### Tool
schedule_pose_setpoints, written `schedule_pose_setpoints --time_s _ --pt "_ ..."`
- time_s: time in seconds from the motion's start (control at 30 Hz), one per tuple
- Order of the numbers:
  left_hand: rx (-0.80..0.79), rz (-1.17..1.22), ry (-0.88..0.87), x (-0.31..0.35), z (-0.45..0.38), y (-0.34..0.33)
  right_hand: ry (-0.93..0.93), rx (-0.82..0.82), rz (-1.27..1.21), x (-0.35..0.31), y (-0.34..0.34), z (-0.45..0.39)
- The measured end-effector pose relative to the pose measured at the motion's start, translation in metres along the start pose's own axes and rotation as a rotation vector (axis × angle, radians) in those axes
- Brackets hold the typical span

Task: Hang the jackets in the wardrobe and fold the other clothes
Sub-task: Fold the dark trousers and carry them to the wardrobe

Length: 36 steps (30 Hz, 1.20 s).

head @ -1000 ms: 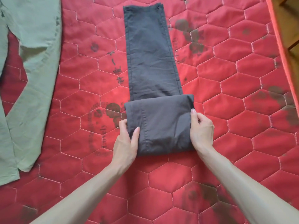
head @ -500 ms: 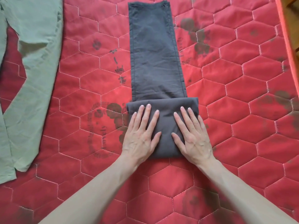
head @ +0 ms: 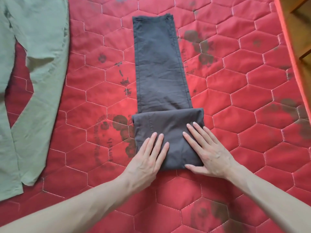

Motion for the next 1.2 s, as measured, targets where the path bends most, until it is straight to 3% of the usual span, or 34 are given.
schedule_pose_setpoints --time_s 0.2,0.33,0.43,0.6,0.8,0.97,1.2 --pt "-0.081 0.096 0.219 0.030 -0.013 0.004 0.000 -0.022 -0.045 -0.007 0.004 0.009" --pt "-0.057 0.271 0.211 0.024 -0.007 0.031 0.040 -0.037 -0.087 -0.005 0.006 0.018" --pt "-0.093 0.531 0.218 0.010 0.005 0.046 0.054 0.015 -0.161 -0.004 0.009 0.028" --pt "0.115 0.887 0.265 -0.011 0.028 0.071 0.037 0.171 -0.323 -0.012 0.020 0.044" --pt "0.239 1.155 0.475 -0.020 0.056 0.094 -0.100 0.394 -0.435 -0.024 0.054 0.057" --pt "0.262 1.338 0.718 -0.025 0.071 0.100 -0.206 0.386 -0.505 -0.028 0.089 0.048" --pt "0.407 1.675 0.924 -0.048 0.049 0.091 -0.644 0.561 -0.880 -0.025 0.102 0.005"
Point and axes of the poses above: each hand's wrist, its own z-axis away from the middle knuckle, its own y-axis out of the back of the hand, x = y × z, the point moved 3 cm from there along -z, towards the middle knuckle
